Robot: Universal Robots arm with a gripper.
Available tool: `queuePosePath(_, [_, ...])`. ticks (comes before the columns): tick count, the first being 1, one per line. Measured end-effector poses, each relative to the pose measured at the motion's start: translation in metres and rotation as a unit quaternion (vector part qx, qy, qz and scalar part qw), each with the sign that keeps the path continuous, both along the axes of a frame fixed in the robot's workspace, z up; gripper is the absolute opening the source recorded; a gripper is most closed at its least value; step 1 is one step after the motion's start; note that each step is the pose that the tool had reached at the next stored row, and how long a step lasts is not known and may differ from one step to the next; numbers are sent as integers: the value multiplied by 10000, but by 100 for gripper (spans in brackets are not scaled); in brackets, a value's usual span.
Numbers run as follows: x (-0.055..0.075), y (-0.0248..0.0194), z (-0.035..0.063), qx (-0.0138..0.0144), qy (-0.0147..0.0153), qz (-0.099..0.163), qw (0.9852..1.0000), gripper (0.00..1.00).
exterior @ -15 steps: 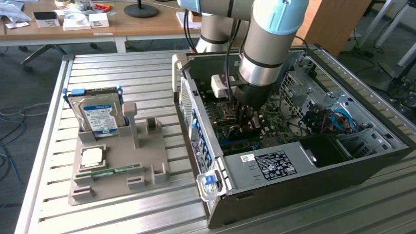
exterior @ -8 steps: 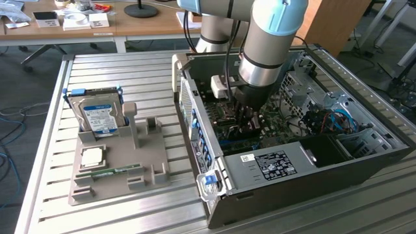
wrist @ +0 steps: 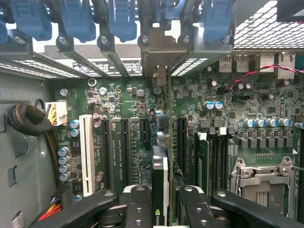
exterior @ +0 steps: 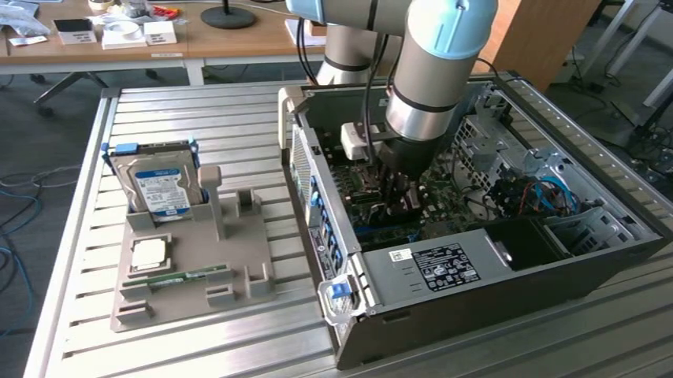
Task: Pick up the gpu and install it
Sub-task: 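Insert the gpu into the slot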
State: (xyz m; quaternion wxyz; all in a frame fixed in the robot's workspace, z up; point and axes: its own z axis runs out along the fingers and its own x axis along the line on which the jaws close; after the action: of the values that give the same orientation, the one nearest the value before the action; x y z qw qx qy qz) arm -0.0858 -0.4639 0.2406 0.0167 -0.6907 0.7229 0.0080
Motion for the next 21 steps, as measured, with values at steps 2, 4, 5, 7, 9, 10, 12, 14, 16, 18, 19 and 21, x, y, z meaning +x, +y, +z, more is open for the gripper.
queuePosePath(2, [0,0,0,0,0,0,10000,27])
queuePosePath(4, [0,0,0,0,0,0,10000,27])
queuePosePath(5, [0,0,0,0,0,0,10000,27])
queuePosePath(7, [0,0,0,0,0,0,10000,27])
queuePosePath(9, [0,0,0,0,0,0,10000,27])
queuePosePath(10, [0,0,0,0,0,0,10000,27])
queuePosePath(12, [0,0,0,0,0,0,10000,27])
queuePosePath(14, [-2,1,-3,4,0,-2,10000,28])
queuePosePath(16, [-1,1,-1,1,-1,-2,10000,40])
queuePosePath(18, [0,0,-1,0,0,0,10000,45])
queuePosePath(19, [0,0,0,0,0,0,10000,45])
queuePosePath(21, [0,0,-1,0,0,0,10000,51])
